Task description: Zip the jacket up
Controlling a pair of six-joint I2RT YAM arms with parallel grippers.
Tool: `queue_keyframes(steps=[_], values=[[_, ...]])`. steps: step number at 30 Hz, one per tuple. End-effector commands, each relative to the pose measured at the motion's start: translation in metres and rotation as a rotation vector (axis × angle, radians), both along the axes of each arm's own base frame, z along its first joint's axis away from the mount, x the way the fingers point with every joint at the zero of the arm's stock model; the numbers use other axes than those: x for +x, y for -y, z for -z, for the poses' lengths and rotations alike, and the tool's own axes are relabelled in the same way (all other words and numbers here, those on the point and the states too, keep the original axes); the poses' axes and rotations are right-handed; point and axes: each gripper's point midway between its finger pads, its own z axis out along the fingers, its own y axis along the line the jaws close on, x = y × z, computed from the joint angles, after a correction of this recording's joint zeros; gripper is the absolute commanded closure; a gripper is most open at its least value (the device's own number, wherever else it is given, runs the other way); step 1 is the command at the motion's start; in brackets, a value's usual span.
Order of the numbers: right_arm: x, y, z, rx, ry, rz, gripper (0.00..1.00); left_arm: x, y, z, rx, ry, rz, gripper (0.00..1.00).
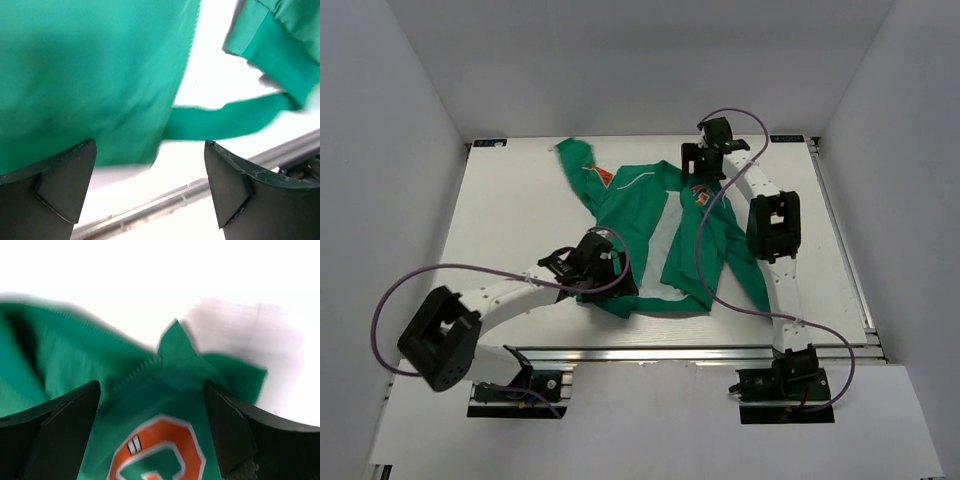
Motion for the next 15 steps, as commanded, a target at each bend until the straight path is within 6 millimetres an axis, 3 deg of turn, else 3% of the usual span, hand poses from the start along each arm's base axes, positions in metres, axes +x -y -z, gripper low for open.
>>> queue_keyframes(steps=[1,2,3,4,5,7,8,10,11,12,13,14,15], values=[[-0.03,-0.001,-0.043,-0.005,0.035,-0.165,0.11,0.008,-0.006,-0.042,-0.026,0.087,-0.041,0.02],[-0.056,0.004,-0.026,-0.004,-0.024,-0.181,0.11,0.015,-0.008,-0.056,-0.042,0.145,-0.059,0.02],[-0.059,0.001,-0.068,0.02,0.063,-0.195,0.11,0.02,-0.005,-0.065,-0.064,0.185,-0.053,0.02],[-0.067,0.005,-0.075,0.02,0.071,-0.18,0.11,0.025,-0.001,-0.076,-0.082,0.222,-0.045,0.02],[-0.075,0.008,-0.106,0.029,0.122,-0.17,0.11,0.028,0.001,-0.083,-0.098,0.245,-0.04,0.02],[-0.096,0.015,-0.107,0.035,0.092,-0.13,0.11,0.035,0.002,-0.088,-0.094,0.281,-0.043,0.02],[-0.106,0.018,-0.131,0.047,0.126,-0.118,0.11,0.042,0.0,-0.088,-0.075,0.293,-0.061,0.02],[-0.131,0.029,-0.119,0.048,0.072,-0.059,0.11,0.05,-0.001,-0.087,-0.053,0.316,-0.074,0.02],[-0.143,0.031,-0.136,0.061,0.098,-0.047,0.11,0.055,-0.003,-0.078,-0.02,0.315,-0.088,0.02],[-0.162,0.036,-0.119,0.043,0.049,-0.027,0.11,0.059,-0.002,-0.076,-0.007,0.32,-0.089,0.02],[-0.174,0.038,-0.114,0.044,0.033,-0.01,0.11,0.064,-0.001,-0.073,0.005,0.322,-0.088,0.02],[-0.189,0.036,-0.123,0.07,0.039,0.006,0.11,0.069,0.002,-0.074,0.01,0.325,-0.089,0.02],[-0.204,0.029,-0.117,0.081,0.015,0.001,0.11,0.075,0.004,-0.062,0.04,0.314,-0.084,0.02]])
